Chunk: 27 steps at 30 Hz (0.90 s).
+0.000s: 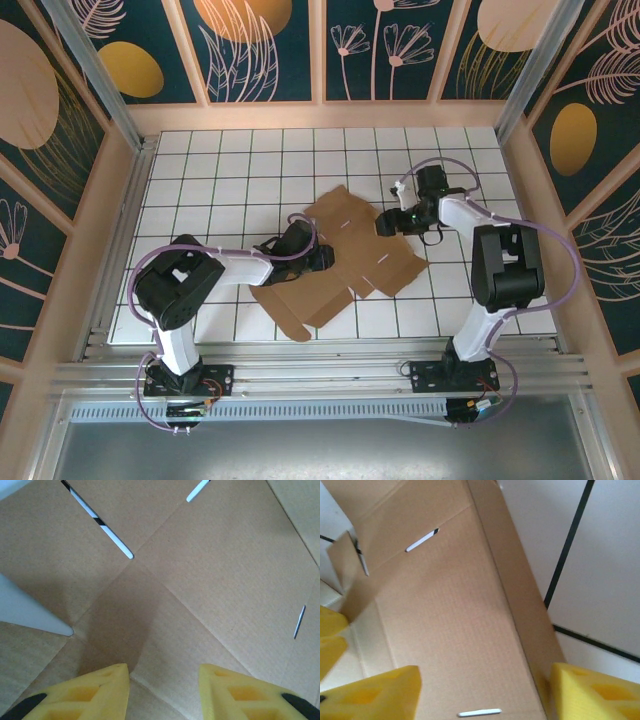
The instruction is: Fold the paper box
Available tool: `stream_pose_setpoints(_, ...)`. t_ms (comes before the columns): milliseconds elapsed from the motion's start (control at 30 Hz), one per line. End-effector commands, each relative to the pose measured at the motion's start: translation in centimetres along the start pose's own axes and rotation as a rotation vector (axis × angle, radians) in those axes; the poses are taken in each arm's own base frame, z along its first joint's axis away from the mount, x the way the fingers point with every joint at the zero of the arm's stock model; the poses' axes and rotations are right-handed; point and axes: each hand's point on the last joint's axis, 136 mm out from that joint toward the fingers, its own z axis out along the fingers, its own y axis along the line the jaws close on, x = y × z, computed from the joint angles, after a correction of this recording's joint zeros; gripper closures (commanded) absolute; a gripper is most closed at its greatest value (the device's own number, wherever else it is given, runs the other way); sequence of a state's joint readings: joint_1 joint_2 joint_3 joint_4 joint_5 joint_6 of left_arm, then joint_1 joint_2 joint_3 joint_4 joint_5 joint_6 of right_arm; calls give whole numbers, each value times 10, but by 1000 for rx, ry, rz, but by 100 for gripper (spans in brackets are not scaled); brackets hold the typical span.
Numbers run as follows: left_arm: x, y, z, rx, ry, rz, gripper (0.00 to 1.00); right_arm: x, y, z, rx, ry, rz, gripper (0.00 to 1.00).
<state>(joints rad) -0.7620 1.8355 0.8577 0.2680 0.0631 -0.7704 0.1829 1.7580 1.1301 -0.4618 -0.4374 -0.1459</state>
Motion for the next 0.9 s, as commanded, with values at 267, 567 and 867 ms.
stream_pose_setpoints(267,21,59,8,-197,80,-2,59,-17,-15,15,160,-3,-93,55)
stream_pose_setpoints(567,7,58,9,-176,72,-35,59,-41,-13,8,283,-26,-295,84)
stream_pose_setpoints(867,-67,19,-55,-34,-96,-102,51,-113,4,-89,868,-188,-692,100)
